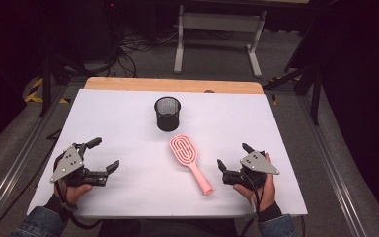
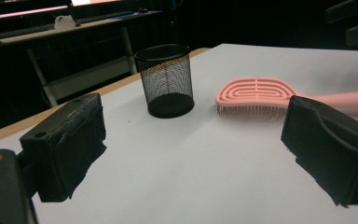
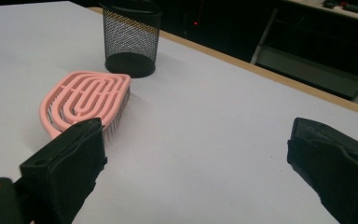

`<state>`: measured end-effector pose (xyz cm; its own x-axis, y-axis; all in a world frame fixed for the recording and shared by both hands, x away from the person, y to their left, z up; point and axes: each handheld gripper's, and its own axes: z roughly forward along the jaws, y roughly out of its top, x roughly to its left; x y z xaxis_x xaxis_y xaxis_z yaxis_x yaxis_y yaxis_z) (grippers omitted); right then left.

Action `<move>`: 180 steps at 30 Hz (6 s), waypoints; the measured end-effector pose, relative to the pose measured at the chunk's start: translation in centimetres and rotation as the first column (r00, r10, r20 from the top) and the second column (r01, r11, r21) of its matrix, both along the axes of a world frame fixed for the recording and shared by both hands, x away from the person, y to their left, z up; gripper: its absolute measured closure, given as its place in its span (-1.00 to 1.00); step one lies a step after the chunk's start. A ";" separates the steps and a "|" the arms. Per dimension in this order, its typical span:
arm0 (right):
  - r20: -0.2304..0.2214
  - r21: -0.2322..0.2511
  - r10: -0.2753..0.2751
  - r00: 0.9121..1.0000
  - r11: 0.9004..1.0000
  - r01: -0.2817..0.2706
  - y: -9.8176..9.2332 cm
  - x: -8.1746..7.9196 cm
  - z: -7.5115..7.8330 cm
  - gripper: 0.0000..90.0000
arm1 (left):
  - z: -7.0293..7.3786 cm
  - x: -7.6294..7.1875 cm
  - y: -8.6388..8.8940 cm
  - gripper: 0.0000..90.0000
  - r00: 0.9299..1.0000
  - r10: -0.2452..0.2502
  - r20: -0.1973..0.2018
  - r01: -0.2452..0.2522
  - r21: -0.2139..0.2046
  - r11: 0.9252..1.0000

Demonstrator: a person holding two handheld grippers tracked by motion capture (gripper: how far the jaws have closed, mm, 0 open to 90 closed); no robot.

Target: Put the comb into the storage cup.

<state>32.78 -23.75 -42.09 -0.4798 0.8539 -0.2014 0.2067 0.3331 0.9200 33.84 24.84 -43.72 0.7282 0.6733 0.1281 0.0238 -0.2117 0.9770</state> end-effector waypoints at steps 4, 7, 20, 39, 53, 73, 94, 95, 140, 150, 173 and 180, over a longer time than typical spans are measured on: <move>-0.018 -0.011 0.016 1.000 1.000 -0.016 0.2 0.2 -0.1 -0.89 | 0.0 0.2 0.0 -0.86 1.000 -0.006 -0.004 0.006 0.016 1.000; -0.038 -0.012 0.020 0.999 1.000 -0.020 0.3 0.5 -0.1 -0.89 | -0.1 0.4 0.1 -0.86 1.000 -0.015 -0.004 0.015 0.015 1.000; -0.141 0.025 0.006 0.990 1.000 -0.002 0.7 2.7 1.7 -0.87 | -0.3 0.6 1.0 -0.86 0.999 -0.035 -0.012 0.035 -0.003 0.999; -0.346 -0.056 0.107 0.932 0.989 -0.134 6.1 4.4 3.9 -0.78 | -0.4 0.3 0.7 -0.86 0.999 -0.035 -0.008 0.035 0.028 0.999; -0.597 -0.199 0.051 0.801 0.957 -0.210 9.7 5.5 -0.1 -0.62 | -0.5 0.4 0.5 -0.85 1.000 -0.023 -0.020 0.024 0.036 0.999; -0.612 -0.193 0.053 0.789 0.958 -0.213 10.1 6.0 -1.8 0.28 | -0.5 0.3 0.2 -0.83 1.000 -0.012 -0.014 0.013 0.045 0.999; -0.545 -0.163 0.130 0.829 0.953 -0.256 9.8 5.6 -1.6 0.54 | -0.7 0.6 -0.1 -0.83 0.998 -0.041 -0.039 0.043 0.058 0.997; -0.536 -0.160 0.135 0.834 0.953 -0.257 9.7 5.5 -1.5 0.54 | -0.7 0.6 -0.1 -0.83 0.998 -0.041 -0.038 0.043 0.056 0.997; -0.283 -0.083 0.149 0.947 0.980 -0.179 8.5 3.9 0.9 0.55 | -0.7 0.8 -0.7 -0.84 0.997 -0.058 -0.059 0.062 0.060 0.996; -0.227 -0.068 0.151 0.962 0.983 -0.171 8.6 3.6 1.0 0.55 | -0.7 1.2 -1.5 -0.84 0.995 -0.077 -0.066 0.082 0.080 0.993; -0.031 -0.042 0.165 0.986 0.985 -0.166 10.8 3.0 0.9 0.55 | 1.7 3.2 -5.0 -0.71 0.972 -0.170 -0.162 0.170 -0.012 0.985; 0.008 -0.053 0.165 0.986 0.985 -0.165 11.7 2.8 0.8 0.55 | 2.6 3.4 -7.9 -0.67 0.963 -0.220 -0.154 0.217 -0.039 0.975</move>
